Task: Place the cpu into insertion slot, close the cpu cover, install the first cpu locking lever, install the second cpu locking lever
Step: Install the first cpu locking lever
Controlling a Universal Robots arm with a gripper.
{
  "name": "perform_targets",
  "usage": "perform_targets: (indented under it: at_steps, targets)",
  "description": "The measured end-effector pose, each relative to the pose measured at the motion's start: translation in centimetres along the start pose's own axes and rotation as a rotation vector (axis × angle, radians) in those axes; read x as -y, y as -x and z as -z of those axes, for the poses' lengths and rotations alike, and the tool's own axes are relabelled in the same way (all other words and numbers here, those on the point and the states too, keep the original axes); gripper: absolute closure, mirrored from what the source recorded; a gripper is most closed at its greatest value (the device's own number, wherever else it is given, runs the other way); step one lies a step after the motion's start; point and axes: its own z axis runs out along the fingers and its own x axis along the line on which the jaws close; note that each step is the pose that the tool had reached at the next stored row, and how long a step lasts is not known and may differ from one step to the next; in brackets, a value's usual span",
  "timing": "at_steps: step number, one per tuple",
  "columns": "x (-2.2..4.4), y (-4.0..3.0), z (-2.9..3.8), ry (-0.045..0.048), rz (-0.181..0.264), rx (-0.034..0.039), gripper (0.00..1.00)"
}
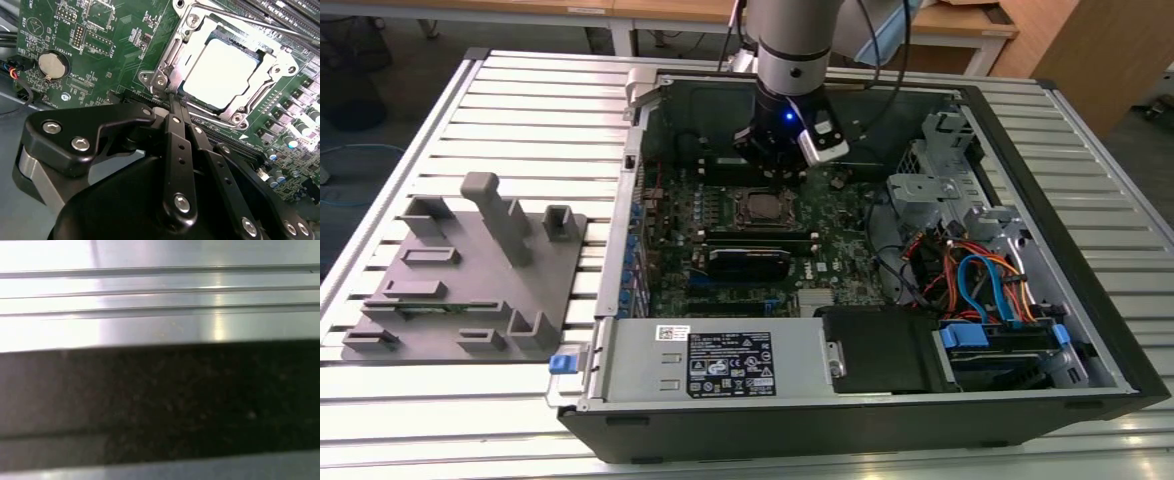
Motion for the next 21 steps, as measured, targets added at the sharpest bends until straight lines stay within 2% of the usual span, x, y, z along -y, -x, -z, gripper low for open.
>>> perform_targets:
  at_steps: [5, 21]
  targets:
    - [0.00, 0.00, -0.04, -0.0037, 0.000, 0.0004, 0.89]
    - [0.01, -0.01, -0.23, -0.0042, 0.001, 0.0005, 0.89]
